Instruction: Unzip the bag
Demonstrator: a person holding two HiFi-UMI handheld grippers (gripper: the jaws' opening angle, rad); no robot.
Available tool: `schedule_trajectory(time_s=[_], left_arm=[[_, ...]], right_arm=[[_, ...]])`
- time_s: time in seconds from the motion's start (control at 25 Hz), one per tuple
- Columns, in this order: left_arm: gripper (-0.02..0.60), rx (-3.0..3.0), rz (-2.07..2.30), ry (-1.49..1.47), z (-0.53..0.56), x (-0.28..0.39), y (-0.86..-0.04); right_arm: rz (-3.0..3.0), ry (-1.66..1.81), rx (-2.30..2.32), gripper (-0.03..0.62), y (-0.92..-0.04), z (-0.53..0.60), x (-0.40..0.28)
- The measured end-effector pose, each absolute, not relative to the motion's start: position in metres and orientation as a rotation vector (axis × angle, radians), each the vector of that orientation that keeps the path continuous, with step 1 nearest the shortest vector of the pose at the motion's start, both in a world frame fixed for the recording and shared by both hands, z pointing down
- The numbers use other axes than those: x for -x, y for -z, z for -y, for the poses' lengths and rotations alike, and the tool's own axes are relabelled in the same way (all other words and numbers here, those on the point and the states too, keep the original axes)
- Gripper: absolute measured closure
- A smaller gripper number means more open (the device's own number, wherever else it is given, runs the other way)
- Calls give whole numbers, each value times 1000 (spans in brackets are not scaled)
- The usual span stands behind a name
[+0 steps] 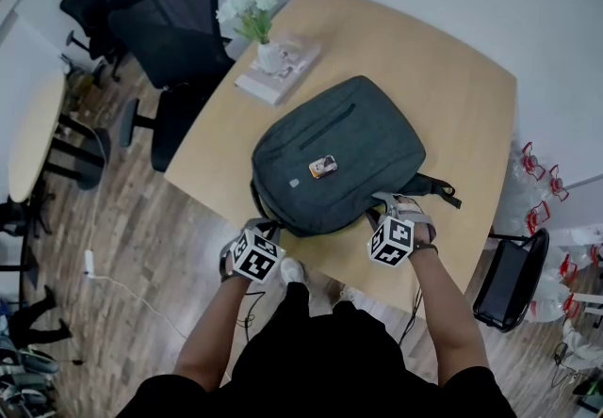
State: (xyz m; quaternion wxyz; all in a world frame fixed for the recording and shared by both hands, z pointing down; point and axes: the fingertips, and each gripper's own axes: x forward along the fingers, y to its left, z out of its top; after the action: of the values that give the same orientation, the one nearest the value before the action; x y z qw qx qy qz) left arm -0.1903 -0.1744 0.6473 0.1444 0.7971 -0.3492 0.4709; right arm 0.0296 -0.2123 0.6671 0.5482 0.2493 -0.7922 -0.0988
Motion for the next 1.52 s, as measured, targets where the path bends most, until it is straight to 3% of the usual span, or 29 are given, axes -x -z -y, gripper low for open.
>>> schedule_trajectory(time_s=[0.24, 0.48, 0.56, 0.8, 0.92, 1.16, 1.52], left_arm=[[554, -2255, 1041, -1305, 167, 189, -650], [554, -2285, 956, -1267, 166, 192, -652], [554, -2274, 897, -1270, 166, 193, -651], [554, -2219, 796, -1456, 168, 189, -649], [554, -2101, 793, -1302, 157, 187, -655], [551, -2039, 824, -1145, 148, 178, -653], [541, -2133, 875, -1084, 137, 150, -649]], right_arm=[[1870, 212, -619, 462, -669, 212, -31], [1896, 203, -579, 402, -651, 192, -22], [1956, 177, -530, 361, -644, 172, -4], [2187, 162, -456, 361, -625, 128, 83], [2210, 170, -427, 361, -636, 125, 111], [2201, 198, -481, 458, -664, 137, 126], [2224, 168, -515, 473, -665, 142, 129]])
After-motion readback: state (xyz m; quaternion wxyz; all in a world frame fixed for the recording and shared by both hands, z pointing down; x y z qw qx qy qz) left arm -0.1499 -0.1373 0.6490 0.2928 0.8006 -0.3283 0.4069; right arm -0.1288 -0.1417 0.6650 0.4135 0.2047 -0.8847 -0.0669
